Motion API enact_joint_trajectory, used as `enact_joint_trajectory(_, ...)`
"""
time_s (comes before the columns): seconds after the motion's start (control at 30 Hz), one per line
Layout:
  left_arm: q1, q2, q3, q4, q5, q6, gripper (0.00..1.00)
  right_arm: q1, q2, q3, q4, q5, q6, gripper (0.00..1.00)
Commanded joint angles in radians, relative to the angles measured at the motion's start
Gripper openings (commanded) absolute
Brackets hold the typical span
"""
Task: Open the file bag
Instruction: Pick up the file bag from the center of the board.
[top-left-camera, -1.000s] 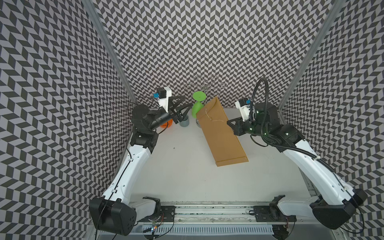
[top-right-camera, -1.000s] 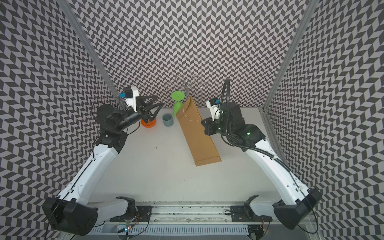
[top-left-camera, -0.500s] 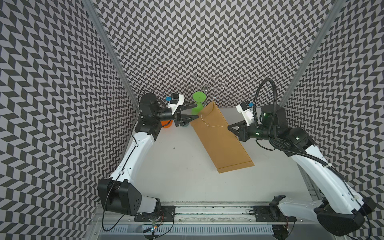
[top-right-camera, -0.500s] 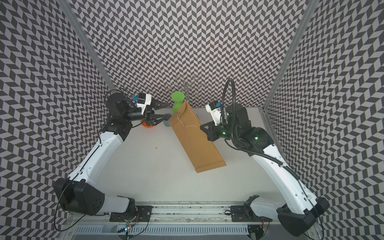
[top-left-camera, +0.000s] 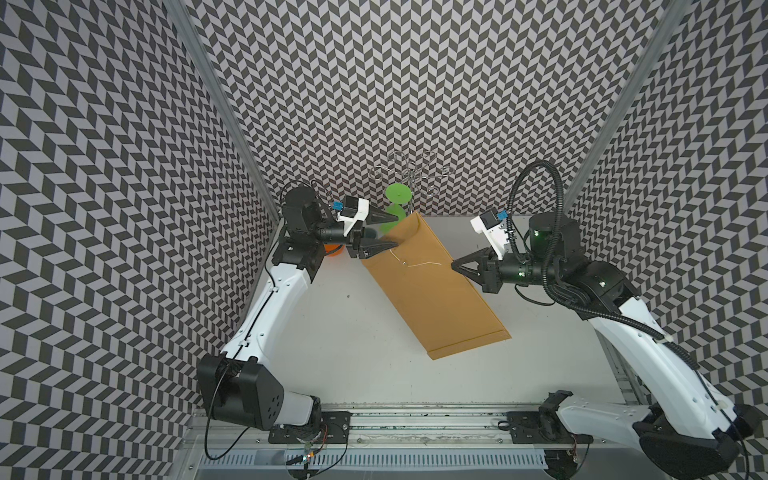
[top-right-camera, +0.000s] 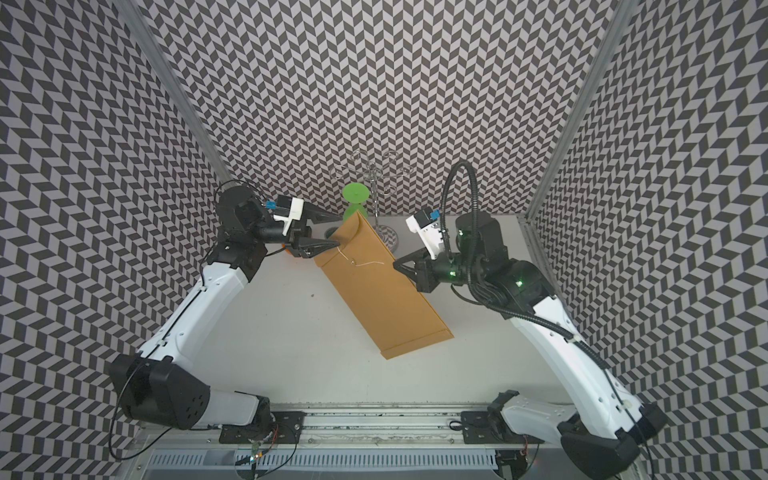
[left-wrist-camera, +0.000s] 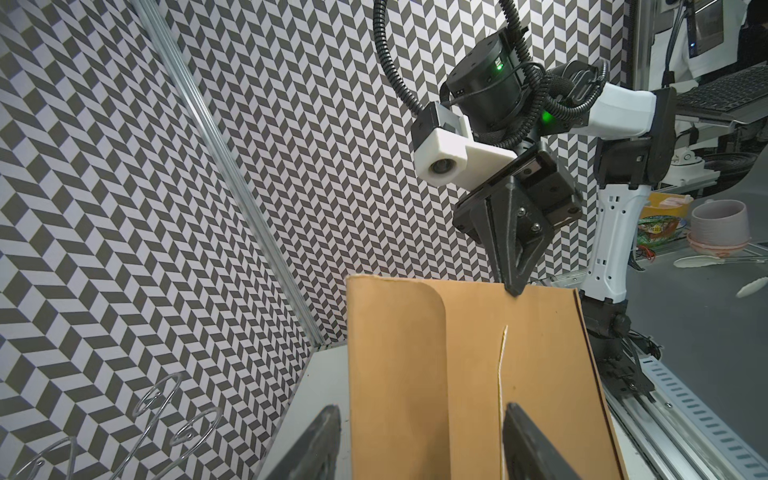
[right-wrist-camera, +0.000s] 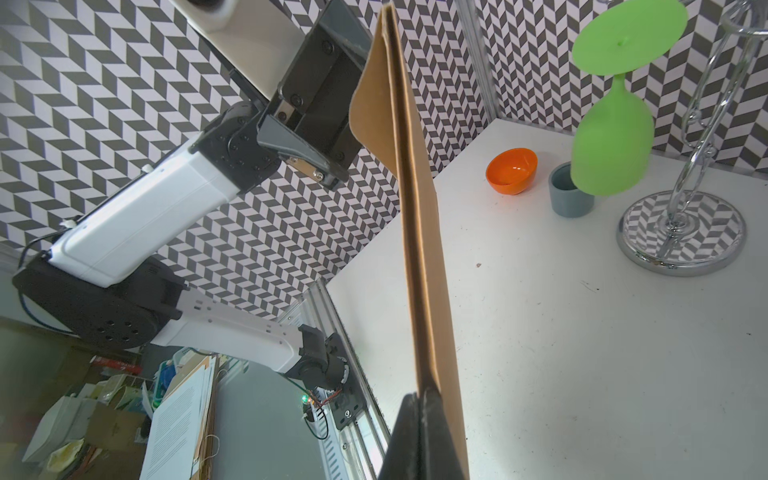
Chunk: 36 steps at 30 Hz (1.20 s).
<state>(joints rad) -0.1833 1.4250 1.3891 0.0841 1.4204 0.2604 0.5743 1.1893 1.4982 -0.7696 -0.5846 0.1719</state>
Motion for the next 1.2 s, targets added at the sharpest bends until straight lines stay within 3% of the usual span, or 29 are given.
enact_joint_trajectory(0.0,-0.005,0.036,0.037,0.017,0.044,-0.042,0.67,0.016,-0.041,-0.015,0.066,-0.033,-0.024,0.00)
enact_joint_trajectory(0.13,-0.018,0.055,0.019,0.162,0.117,-0.202,0.70,0.021,-0.051,-0.033,0.073,-0.007,-0.025,0.00)
enact_joint_trajectory(0.33,-0.045,0.065,0.005,0.159,0.170,-0.245,0.63,0.024,-0.051,-0.049,0.095,0.008,-0.025,0.00)
enact_joint_trajectory(0.67,-0.095,0.103,-0.007,0.158,0.162,-0.324,0.33,0.029,-0.056,-0.068,0.117,0.040,-0.017,0.00)
enact_joint_trajectory(0.73,-0.100,0.111,-0.007,0.161,0.160,-0.335,0.23,0.030,-0.057,-0.070,0.117,0.044,-0.017,0.00)
enact_joint_trajectory(0.83,-0.110,0.105,-0.009,0.163,0.160,-0.327,0.00,0.033,-0.062,-0.078,0.122,0.048,-0.014,0.00)
enact_joint_trajectory(0.93,-0.111,0.098,-0.001,0.166,0.179,-0.323,0.00,0.033,-0.072,-0.091,0.129,0.066,-0.016,0.00)
enact_joint_trajectory(0.97,-0.111,0.095,0.003,0.169,0.193,-0.322,0.00,0.033,-0.078,-0.092,0.127,0.085,-0.023,0.11)
enact_joint_trajectory(1.07,-0.107,0.079,0.007,0.171,0.214,-0.317,0.00,0.033,-0.119,-0.127,0.137,0.144,-0.045,0.62)
enact_joint_trajectory(1.17,-0.107,0.062,0.015,0.172,0.234,-0.321,0.00,0.034,-0.165,-0.195,0.185,0.146,-0.048,0.83)
